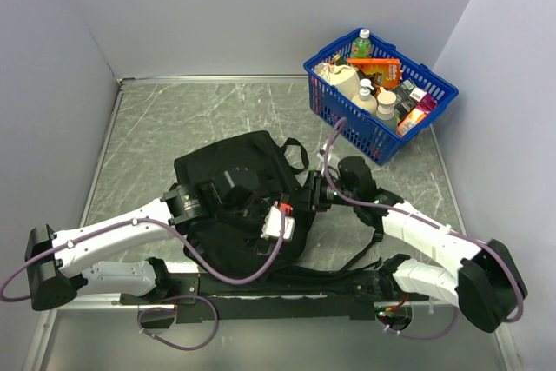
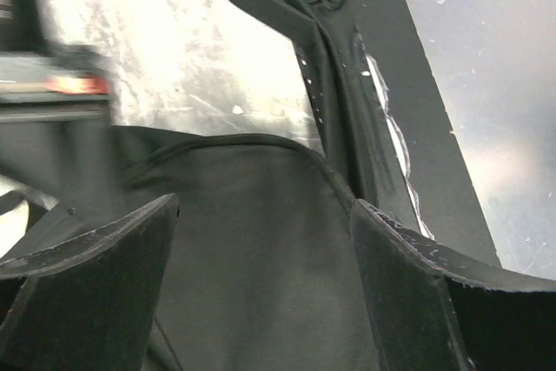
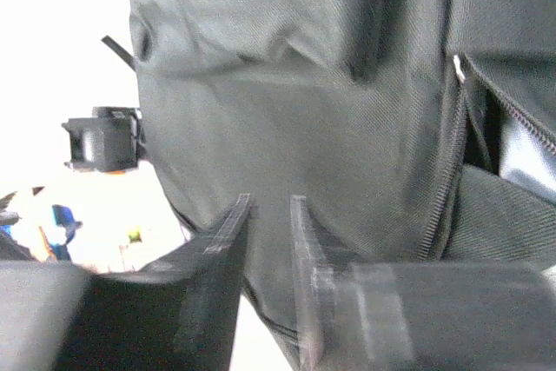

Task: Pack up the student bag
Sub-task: Adjust the student bag at the center of the board.

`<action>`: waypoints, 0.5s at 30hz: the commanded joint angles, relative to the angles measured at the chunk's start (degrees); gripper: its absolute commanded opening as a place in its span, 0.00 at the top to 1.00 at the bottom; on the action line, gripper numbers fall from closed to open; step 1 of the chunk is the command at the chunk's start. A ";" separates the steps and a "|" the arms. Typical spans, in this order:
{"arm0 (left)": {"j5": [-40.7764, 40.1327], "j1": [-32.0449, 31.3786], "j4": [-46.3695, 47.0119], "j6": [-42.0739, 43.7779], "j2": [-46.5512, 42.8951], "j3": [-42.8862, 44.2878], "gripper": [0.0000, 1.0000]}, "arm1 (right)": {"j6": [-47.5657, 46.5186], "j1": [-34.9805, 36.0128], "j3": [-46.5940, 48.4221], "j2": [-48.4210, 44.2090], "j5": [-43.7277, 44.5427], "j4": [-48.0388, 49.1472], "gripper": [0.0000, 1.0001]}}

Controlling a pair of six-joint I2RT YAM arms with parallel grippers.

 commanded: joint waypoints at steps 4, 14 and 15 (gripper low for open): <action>-5.21 -3.41 1.98 -1.56 -1.06 -5.51 0.14 | -5.44 -0.42 2.99 -8.80 7.45 -17.67 0.48; -9.70 -3.77 7.08 -2.62 -1.40 -7.54 0.14 | -3.24 0.46 -3.08 -16.09 8.15 -25.50 0.45; -9.78 -3.77 7.87 -2.88 -1.32 -7.45 0.14 | -3.15 0.37 -3.69 -15.92 7.98 -25.42 0.45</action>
